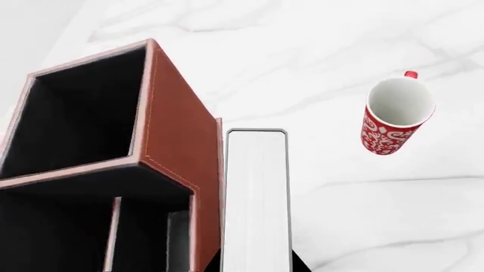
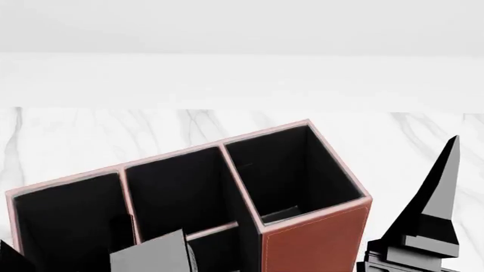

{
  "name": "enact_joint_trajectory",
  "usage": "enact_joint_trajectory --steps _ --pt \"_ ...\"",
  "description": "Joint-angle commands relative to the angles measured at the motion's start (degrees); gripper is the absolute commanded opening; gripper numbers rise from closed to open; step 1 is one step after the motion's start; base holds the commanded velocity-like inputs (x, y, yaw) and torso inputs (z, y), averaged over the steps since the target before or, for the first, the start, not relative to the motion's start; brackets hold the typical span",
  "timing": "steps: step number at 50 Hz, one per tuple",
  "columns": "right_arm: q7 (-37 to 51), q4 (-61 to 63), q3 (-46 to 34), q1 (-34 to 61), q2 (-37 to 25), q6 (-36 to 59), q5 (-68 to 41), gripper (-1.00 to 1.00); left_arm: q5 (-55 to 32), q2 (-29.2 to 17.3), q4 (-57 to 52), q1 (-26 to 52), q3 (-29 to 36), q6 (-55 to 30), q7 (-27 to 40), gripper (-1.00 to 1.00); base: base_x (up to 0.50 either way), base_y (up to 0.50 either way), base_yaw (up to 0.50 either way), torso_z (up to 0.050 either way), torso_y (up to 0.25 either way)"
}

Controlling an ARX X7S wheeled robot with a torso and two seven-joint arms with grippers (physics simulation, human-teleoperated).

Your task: Pick up the book and place it in the front compartment of the caddy.

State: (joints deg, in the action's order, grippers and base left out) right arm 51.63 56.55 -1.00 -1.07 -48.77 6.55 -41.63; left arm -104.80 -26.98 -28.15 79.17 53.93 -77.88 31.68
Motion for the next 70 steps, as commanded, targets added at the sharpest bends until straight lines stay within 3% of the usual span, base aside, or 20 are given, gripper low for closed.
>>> enact_joint_trajectory --steps 1,11,22,32,42,70 --pt "0.0 -0.2 -0.1 -0.1 -0.2 -0.5 0.0 1.00 -4.1 1.0 6.0 12.0 -1.9 -3.2 -1.3 -1.00 0.00 0.00 0.00 0.000 0.000" --pt "0.3 0.0 0.3 -0.4 -0.6 -0.9 -0.4 1.00 -1.0 1.5 9.6 17.9 -3.0 -6.2 -8.0 -1.00 0.00 0.00 0.00 0.000 0.002" --pt "0.5 0.0 0.8 -1.0 -1.0 -1.6 -0.6 1.00 13.0 2.8 14.1 27.2 -1.0 -9.7 -22.2 -1.00 0.00 0.00 0.00 0.000 0.001" --pt "0.6 -0.1 1.2 -1.4 -1.3 -2.2 -0.8 1.00 24.9 2.8 19.1 32.9 3.6 -6.2 -34.0 -1.00 0.00 0.00 0.00 0.000 0.001" --pt "0.6 -0.4 1.0 -1.4 -1.4 -2.5 -0.7 1.00 31.9 3.2 22.9 32.5 7.7 -2.3 -36.3 -1.00 0.00 0.00 0.00 0.000 0.001" --pt "0.9 -0.6 1.4 -2.0 -2.1 -3.3 -1.0 1.00 35.2 0.6 27.8 25.9 8.9 3.8 -36.0 -1.00 0.00 0.00 0.00 0.001 0.001"
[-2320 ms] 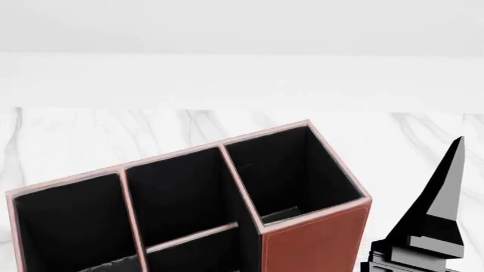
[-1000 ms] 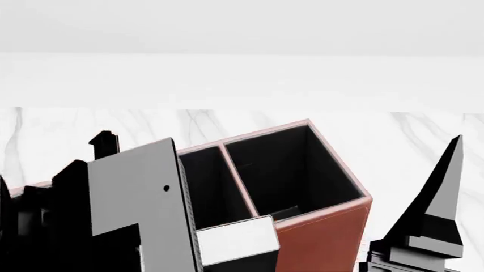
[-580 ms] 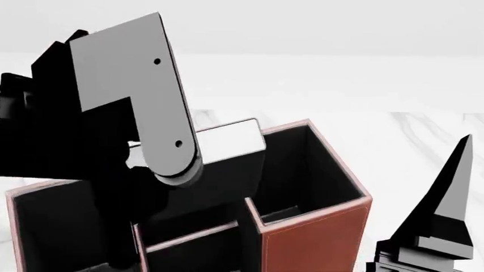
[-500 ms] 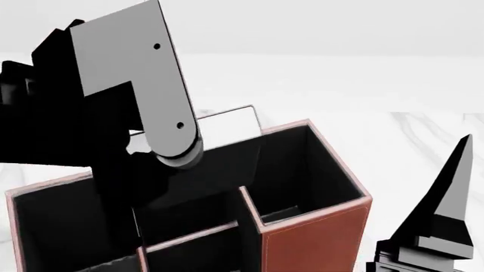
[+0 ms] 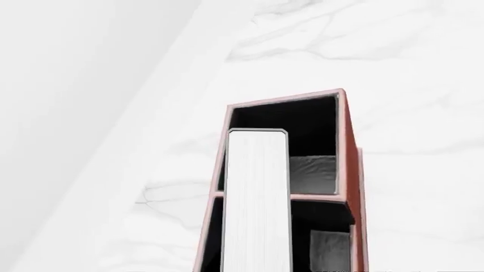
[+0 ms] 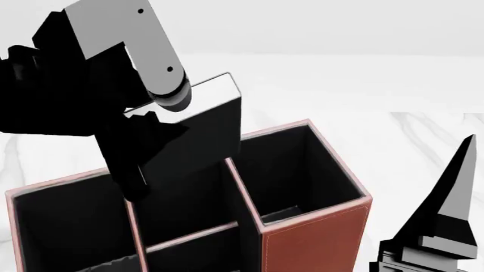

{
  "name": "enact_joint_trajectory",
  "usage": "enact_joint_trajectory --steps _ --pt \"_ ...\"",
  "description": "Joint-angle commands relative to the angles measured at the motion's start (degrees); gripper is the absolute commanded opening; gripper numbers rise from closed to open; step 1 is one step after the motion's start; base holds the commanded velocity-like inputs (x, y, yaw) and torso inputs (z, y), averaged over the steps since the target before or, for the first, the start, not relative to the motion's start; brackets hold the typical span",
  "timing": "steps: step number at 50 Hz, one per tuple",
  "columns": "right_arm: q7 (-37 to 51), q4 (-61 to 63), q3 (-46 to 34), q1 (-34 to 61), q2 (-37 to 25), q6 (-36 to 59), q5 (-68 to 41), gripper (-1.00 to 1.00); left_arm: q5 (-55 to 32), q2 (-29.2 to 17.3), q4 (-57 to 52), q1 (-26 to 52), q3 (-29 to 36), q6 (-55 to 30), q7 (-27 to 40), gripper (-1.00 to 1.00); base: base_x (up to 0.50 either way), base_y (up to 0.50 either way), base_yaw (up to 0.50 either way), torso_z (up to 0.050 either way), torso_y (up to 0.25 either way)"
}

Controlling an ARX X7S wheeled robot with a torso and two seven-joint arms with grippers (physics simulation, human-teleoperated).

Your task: Pick up the book and place it in the front compartment of the caddy.

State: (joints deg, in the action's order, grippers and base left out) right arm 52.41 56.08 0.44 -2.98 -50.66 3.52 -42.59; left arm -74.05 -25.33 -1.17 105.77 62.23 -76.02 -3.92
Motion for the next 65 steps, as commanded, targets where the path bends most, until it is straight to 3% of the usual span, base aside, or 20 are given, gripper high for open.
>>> enact_joint_trajectory --steps 1,41,65 --pt "0.1 -0.2 -0.1 -0.2 -0.2 -0.3 0.0 1.00 4.6 -1.1 1.0 -0.7 0.7 1.9 -0.3 -1.00 0.00 0.00 0.00 0.000 0.000" --pt "0.2 -1.1 -0.7 -0.2 -0.4 -1.5 0.2 1.00 9.2 -2.7 1.5 -5.9 5.7 6.3 -2.1 -1.00 0.00 0.00 0.00 0.000 0.002" --pt "0.4 -1.3 -1.3 0.0 -0.7 -1.7 0.3 1.00 14.4 -4.2 1.1 -11.7 8.9 14.3 -4.6 -1.00 0.00 0.00 0.00 0.000 0.001"
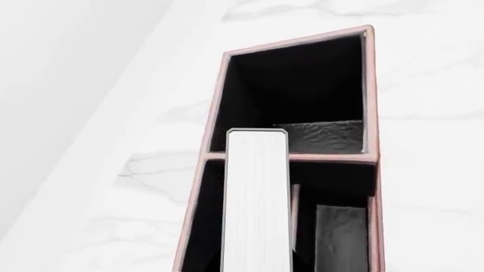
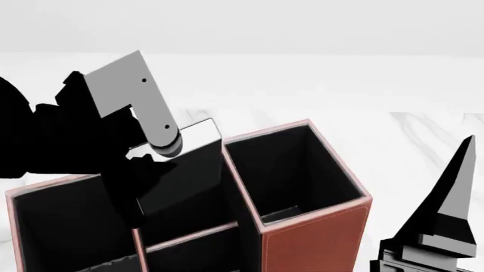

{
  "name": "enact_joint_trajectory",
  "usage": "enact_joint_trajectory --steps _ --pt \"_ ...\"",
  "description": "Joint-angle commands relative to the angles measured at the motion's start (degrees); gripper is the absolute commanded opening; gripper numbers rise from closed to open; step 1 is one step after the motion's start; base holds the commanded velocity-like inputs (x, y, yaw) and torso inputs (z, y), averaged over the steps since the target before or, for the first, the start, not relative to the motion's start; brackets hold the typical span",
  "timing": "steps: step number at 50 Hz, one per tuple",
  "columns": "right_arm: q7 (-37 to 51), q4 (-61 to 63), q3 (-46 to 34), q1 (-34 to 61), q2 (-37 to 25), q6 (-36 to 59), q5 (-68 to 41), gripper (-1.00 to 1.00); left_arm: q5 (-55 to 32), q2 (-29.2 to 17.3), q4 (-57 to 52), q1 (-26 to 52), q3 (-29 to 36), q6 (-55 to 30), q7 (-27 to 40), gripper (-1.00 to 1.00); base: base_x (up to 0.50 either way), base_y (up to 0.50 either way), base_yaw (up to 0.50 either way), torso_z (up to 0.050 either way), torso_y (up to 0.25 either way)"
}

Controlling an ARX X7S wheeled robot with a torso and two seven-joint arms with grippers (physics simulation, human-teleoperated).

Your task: Pick up the book and place it in the front compartment of the caddy.

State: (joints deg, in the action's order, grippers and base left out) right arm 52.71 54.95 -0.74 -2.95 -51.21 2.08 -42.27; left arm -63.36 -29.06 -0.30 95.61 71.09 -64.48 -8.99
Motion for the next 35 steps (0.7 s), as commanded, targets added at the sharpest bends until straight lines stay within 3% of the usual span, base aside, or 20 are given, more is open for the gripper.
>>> enact_joint_trajectory --steps 1,35 --pt "0.1 -0.2 -0.1 -0.1 -0.2 -0.3 0.0 1.00 4.1 -0.4 0.5 -1.7 0.3 3.2 0.2 -1.00 0.00 0.00 0.00 0.000 0.000" --pt "-0.2 -1.3 -1.2 0.2 0.1 -0.7 0.5 1.00 9.5 0.8 6.4 -7.9 3.2 10.6 -0.9 -1.00 0.00 0.00 0.00 0.000 0.001"
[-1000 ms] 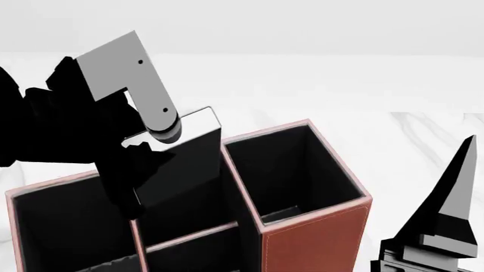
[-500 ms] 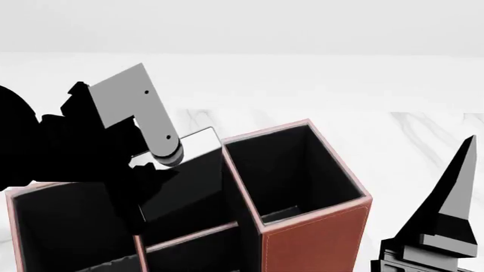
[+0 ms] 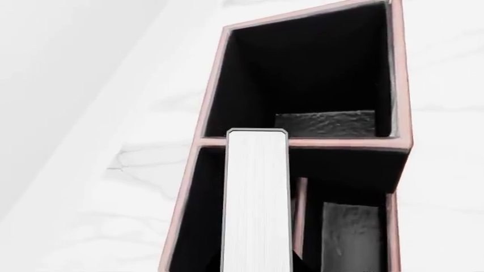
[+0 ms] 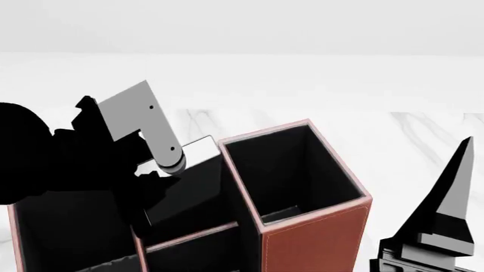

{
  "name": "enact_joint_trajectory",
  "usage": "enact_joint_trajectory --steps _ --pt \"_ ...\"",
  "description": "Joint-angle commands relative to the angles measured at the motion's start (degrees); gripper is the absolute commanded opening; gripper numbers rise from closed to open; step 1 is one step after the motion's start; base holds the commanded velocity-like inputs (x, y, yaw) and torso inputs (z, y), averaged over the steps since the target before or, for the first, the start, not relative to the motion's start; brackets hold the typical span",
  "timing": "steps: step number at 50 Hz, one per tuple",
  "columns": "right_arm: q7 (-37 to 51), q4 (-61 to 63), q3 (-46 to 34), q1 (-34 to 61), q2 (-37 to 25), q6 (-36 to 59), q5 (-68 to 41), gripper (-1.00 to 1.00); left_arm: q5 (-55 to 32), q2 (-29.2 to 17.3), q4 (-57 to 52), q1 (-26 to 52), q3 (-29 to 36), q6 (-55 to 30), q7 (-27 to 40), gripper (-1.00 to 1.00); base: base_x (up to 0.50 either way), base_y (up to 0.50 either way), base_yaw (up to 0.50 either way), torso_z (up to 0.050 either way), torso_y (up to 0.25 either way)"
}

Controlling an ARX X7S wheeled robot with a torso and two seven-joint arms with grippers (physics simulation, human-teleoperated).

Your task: Pick up the book and place it in the front compartment of the caddy.

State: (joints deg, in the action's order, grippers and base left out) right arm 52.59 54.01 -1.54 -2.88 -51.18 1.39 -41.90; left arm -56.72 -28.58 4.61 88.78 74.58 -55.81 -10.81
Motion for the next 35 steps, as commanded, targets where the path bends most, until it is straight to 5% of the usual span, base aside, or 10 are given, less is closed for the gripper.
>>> enact_joint_trajectory --steps 1,35 --pt "0.0 -0.4 -0.5 0.2 0.1 0.0 0.1 1.00 2.9 0.4 1.7 -1.3 -0.3 2.1 0.8 -1.00 0.00 0.00 0.00 0.000 0.000" --pt "-1.0 -2.4 -3.1 1.8 1.4 0.5 1.3 1.00 8.0 3.4 10.7 -6.5 2.2 10.3 -2.7 -1.00 0.00 0.00 0.00 0.000 0.002"
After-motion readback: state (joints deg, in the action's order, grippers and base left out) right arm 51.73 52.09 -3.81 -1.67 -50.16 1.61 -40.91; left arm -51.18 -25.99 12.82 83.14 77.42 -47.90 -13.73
